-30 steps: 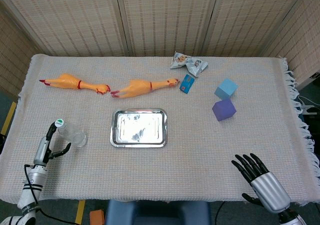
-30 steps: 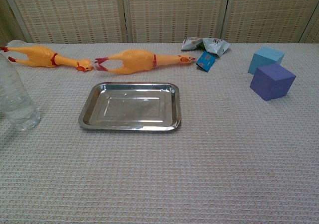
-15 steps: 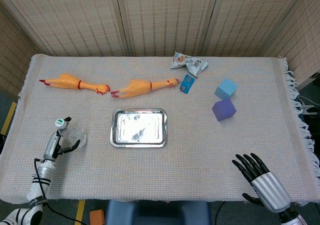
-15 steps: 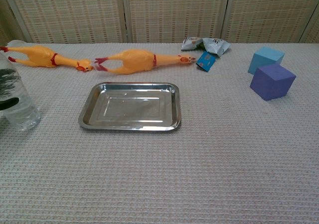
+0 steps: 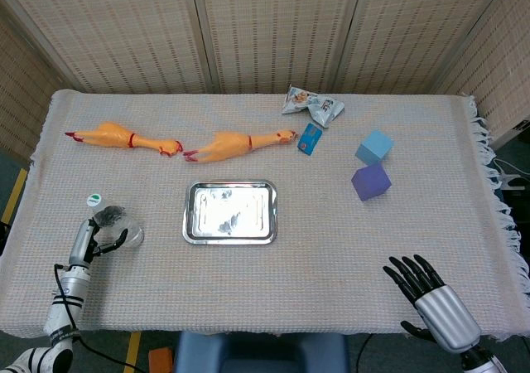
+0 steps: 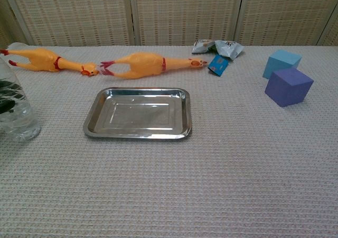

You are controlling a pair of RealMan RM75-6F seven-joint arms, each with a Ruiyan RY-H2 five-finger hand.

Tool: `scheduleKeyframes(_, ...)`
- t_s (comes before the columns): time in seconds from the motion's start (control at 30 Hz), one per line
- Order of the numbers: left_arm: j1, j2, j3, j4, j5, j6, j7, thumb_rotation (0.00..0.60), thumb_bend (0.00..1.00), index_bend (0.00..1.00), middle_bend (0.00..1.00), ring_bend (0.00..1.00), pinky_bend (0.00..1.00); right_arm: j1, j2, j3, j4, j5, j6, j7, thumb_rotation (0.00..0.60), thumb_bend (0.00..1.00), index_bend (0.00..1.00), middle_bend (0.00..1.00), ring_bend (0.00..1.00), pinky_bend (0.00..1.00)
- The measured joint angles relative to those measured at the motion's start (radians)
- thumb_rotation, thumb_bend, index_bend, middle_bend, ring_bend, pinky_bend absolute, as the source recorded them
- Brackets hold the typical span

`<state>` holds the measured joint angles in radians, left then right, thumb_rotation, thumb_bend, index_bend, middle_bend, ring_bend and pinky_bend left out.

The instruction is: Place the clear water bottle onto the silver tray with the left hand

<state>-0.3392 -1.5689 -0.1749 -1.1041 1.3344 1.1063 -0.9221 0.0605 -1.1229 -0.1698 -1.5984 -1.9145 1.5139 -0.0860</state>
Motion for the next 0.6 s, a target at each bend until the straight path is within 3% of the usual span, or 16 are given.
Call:
scheduleKeyframes(0.33,0.016,-0.024,-0.019,0.034,0.027,0.126,0.021,0.6,0.67,0.52,0.6,0.41,0.55,0.0,0.003,-0.004,-0.003,-0.002,-0.002,-0.003,0.6,0.01,0.0,0.0,0.0,0.0)
scheduleKeyframes(0.5,0.02,-0.073,-0.09,0.189,-0.001,0.225,0.049,0.6,0.67,0.51,0.58,0.39,0.53,-0.004,0.005,-0.008,-0.002,-0.013,0.007,-0.002,0.6,0.01,0.0,0.0,0.0,0.0)
scheduleKeyframes(0.6,0.024,-0.087,-0.121,0.257,-0.023,0.233,0.035,0.6,0.66,0.5,0.56,0.37,0.51,-0.002,0.002,-0.01,-0.001,-0.018,0.0,-0.008,0.6,0.01,0.0,0.0,0.0,0.0)
